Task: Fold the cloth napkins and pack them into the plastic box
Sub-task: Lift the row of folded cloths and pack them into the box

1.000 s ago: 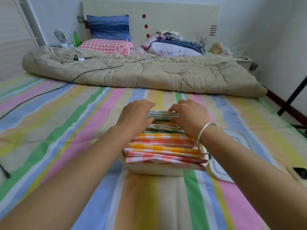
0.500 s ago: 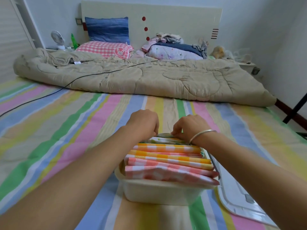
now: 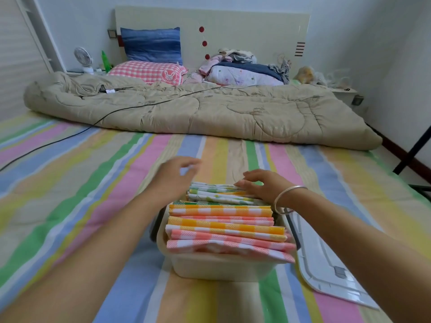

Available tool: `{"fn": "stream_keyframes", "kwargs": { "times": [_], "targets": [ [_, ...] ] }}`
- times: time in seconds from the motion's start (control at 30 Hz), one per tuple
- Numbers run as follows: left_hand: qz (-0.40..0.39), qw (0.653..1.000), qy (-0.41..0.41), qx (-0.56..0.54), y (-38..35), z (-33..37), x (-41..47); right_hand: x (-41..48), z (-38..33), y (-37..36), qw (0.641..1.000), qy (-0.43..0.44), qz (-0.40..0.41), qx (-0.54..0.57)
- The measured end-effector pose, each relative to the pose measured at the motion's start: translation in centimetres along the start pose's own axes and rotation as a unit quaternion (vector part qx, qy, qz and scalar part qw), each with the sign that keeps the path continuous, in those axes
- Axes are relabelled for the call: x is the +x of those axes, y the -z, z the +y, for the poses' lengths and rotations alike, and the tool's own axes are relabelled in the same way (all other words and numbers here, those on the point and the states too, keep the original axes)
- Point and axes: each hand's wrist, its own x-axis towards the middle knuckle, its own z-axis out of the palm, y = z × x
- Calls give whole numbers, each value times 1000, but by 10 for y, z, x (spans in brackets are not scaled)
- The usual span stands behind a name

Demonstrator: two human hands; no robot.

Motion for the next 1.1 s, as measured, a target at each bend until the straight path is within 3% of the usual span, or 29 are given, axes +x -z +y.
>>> {"fn": "stream_keyframes", "kwargs": {
  "times": [0.07,0.13,0.17,0.23,0.27,0.3,0.4,0.47,0.57,0.63,0.67,0.73,0.8,0.87,0.93,1.0,1.1],
  "targets": [
    [202,963,106,-144,5,-12,-34,-9,5,-7,996,-29,-19,88],
    [312,862,261,-302,-7,-24,-76,-10,7,-12,996,-38,1,79],
    [303,807,334,-382,-16,-23,-94,-11,6,-13,997,-44,9,59],
    [240,705,391,-540,-39,-3,-116,-14,-1,-13,997,-63,23,42],
    [227,671,400,-582,-46,12,-121,-17,-5,-12,996,-74,32,45],
    [224,657,403,-596,-48,21,-119,-22,-8,-10,993,-92,44,51],
    [239,658,390,-599,-27,28,-91,-50,-15,-8,982,-167,81,42],
    [251,678,359,-591,-4,25,-63,-72,-22,-11,980,-194,49,14],
    [228,773,317,-500,16,26,-28,-99,-42,-30,978,-201,-23,55],
    [133,837,316,-427,27,33,-24,-107,-47,-42,982,-185,15,45],
    [105,884,295,-347,34,37,-27,-109,-48,-46,983,-170,53,37],
    [163,966,183,-82,43,46,-37,-112,-50,-47,984,-125,114,49],
    [252,962,-6,101,42,73,-60,-110,-54,-49,986,-80,144,29],
    [176,959,-125,183,20,97,-76,-105,-59,-56,985,-65,159,3],
    [2,926,-121,357,-15,99,-77,-101,-61,-65,985,-69,156,-14],
    [-119,859,-74,493,-42,85,-72,-100,-59,-76,989,-68,129,-32],
    [-170,802,-49,570,-58,69,-67,-105,-52,-83,992,-84,81,-41]
  ]
}}
